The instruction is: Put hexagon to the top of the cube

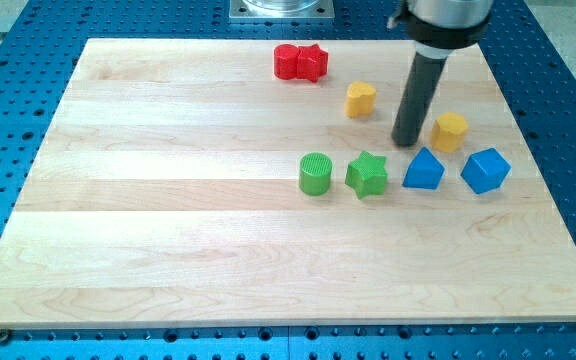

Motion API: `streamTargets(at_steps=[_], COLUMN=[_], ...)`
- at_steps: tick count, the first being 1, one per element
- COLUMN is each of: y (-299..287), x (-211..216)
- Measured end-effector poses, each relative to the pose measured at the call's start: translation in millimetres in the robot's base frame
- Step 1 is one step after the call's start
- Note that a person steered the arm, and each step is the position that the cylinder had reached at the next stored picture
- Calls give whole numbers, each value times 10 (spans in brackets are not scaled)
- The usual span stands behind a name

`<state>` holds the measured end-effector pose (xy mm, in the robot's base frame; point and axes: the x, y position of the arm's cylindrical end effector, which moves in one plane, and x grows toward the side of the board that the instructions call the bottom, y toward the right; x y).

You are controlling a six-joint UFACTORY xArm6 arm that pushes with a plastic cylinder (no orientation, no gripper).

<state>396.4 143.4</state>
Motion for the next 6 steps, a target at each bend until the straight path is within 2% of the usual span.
streamTargets(at_steps=[3,4,5,6], y=[278,671,903,1359], x=[166,149,-137,35])
